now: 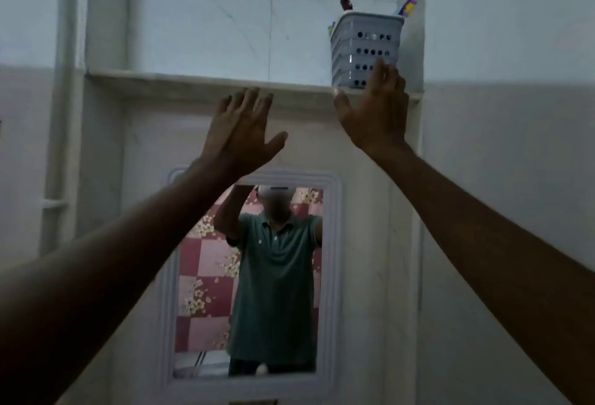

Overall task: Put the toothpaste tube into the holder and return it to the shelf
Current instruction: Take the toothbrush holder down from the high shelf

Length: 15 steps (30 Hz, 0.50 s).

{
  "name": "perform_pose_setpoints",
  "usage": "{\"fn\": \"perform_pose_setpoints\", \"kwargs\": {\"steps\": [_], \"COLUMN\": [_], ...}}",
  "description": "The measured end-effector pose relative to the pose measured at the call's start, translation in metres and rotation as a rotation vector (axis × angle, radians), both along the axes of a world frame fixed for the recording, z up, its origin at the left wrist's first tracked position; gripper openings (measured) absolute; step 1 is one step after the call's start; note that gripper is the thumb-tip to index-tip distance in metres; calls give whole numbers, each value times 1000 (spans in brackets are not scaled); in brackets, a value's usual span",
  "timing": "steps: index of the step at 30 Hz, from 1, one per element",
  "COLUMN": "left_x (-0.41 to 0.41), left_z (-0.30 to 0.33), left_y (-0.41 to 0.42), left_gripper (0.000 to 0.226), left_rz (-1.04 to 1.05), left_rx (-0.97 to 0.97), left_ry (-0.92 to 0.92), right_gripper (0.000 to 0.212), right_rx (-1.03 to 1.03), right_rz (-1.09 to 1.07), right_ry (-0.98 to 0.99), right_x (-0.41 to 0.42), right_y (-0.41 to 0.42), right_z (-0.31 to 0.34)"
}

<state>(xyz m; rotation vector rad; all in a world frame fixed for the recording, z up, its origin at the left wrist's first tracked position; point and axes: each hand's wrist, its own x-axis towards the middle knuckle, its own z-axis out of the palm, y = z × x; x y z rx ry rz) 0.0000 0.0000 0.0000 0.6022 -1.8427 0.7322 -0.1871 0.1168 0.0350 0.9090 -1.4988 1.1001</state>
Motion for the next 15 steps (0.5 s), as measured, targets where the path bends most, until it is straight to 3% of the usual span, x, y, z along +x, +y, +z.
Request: {"fn": "perform_pose_setpoints", "kwargs": {"steps": [5, 10, 15], "left_x": [-19, -22, -28], "left_z": [10, 19, 21], "left_y": [-22, -48, -56], "left_gripper": [64, 72, 71], "left_rz": [-47, -56, -85], "left_rx": [-127, -206, -246], "left_ry": [99, 105, 149], "right_gripper": [110, 138, 132], "right_rx": [-69, -181, -287], "right_rz": [64, 146, 68], "right_ry": [-217, -405, -412], "right_x": [-21, -24, -17], "right_y": [-23, -44, -59], "right_z": [56, 86, 95]}}
